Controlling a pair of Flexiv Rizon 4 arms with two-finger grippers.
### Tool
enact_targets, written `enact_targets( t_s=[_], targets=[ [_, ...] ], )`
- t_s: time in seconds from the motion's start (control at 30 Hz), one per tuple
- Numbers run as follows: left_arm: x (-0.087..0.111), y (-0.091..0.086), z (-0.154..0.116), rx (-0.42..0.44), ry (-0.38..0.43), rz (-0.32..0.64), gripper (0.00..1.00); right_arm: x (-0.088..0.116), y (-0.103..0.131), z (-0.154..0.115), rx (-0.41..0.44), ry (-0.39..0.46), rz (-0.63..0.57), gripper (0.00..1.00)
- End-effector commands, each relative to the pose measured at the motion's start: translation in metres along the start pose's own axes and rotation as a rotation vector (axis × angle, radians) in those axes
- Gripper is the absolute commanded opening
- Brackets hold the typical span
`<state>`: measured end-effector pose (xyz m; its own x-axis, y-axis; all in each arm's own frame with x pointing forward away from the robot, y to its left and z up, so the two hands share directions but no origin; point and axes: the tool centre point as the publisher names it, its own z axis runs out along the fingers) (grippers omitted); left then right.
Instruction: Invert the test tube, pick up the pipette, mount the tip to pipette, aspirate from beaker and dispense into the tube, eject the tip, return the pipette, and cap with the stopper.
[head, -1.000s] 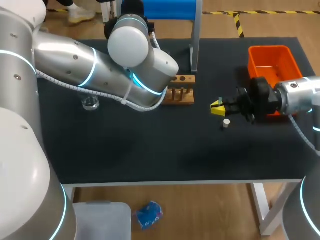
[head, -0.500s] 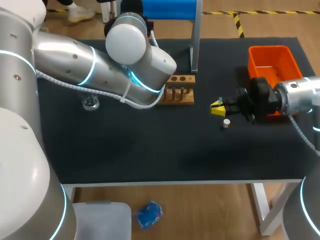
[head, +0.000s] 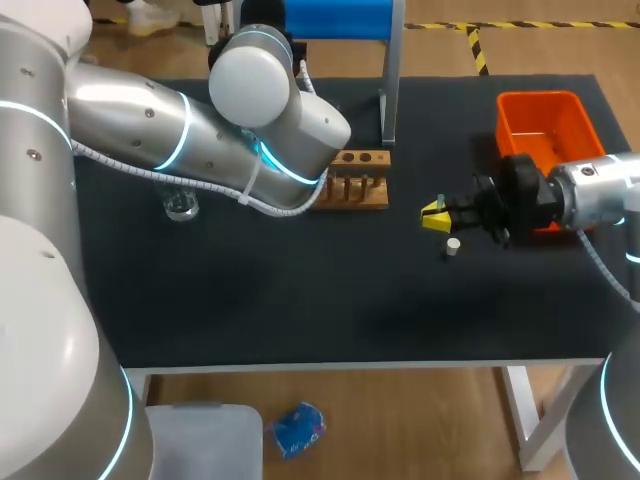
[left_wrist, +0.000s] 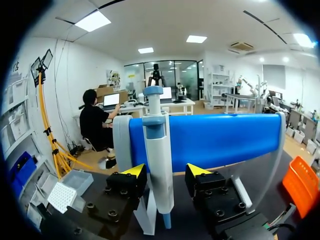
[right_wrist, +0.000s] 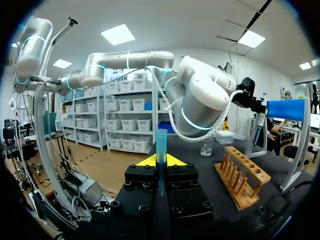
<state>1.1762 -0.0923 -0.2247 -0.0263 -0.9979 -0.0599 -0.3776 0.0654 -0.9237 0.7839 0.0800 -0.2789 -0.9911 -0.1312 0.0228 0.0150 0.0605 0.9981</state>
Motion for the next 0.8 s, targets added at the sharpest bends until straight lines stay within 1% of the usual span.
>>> enact_targets(
  t_s=[0.03,0.53,0.7,0.8],
  targets=[
    [-0.001,0.0004,0.004,0.003,0.005,-0.002,0.49,0.0002,0.0005,-0.0005,0.002,0.001,0.0,0.0],
    [-0.0046,0.0016,0.0092,0.003,0.004,-0.005,0.48,0.0002,0.0005,-0.0005,0.002,0.001,0.0,0.0],
    [-0.0053,0.0022,0.0099,0.003,0.001,-0.003,0.47,0.0002,0.0005,-0.0005,0.002,0.001,0.0,0.0],
    [-0.0056,0.0026,0.0101,0.003,0.001,-0.005,0.44,0.0002,0.0005,-0.0005,0.002,0.001,0.0,0.0]
  ],
)
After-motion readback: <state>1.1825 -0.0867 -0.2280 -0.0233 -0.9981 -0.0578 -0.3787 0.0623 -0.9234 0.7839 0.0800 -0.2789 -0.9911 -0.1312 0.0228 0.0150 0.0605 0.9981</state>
